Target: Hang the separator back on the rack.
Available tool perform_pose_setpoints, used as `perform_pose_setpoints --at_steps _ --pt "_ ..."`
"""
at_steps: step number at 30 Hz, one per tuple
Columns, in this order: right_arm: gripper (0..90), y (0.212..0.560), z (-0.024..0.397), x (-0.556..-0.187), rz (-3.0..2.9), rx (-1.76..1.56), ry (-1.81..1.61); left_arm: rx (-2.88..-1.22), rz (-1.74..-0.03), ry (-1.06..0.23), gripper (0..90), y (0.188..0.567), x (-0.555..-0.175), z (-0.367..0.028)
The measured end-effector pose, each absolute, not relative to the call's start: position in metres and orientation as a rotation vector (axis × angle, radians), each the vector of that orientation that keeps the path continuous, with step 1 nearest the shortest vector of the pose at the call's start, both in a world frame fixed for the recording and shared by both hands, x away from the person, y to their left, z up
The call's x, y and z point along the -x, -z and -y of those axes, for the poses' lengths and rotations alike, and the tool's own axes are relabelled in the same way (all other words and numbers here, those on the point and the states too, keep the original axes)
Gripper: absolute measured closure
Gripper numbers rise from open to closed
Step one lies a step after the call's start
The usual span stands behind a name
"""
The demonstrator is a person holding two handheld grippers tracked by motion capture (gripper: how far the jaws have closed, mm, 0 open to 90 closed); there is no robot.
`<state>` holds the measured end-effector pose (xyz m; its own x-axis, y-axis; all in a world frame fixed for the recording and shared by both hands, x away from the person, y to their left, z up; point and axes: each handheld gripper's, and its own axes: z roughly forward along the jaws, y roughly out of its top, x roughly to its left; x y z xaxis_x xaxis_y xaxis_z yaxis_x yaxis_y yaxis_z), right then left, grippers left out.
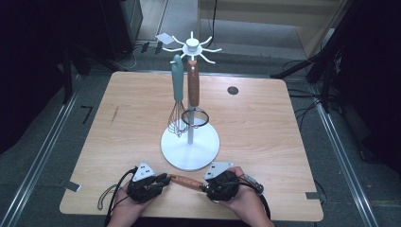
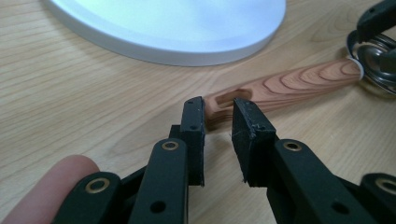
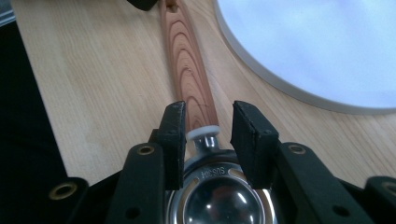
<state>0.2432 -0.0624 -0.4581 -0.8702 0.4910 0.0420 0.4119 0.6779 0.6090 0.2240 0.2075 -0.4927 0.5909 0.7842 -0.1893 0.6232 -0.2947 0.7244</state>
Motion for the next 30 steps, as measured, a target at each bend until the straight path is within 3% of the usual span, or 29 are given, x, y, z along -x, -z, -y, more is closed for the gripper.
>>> perform_pose_setpoints --at_steps 8,30 --pt "62.9 0.454 0.049 -0.252 -2.86 -0.698 -0.778 -2.033 -1.089 -0.24 74.6 0.493 -0.222 -0.202" --pt "64.8 0.461 0.027 -0.259 -2.978 -0.566 -0.494 -2.049 -1.061 -0.234 74.3 0.493 -0.218 -0.195"
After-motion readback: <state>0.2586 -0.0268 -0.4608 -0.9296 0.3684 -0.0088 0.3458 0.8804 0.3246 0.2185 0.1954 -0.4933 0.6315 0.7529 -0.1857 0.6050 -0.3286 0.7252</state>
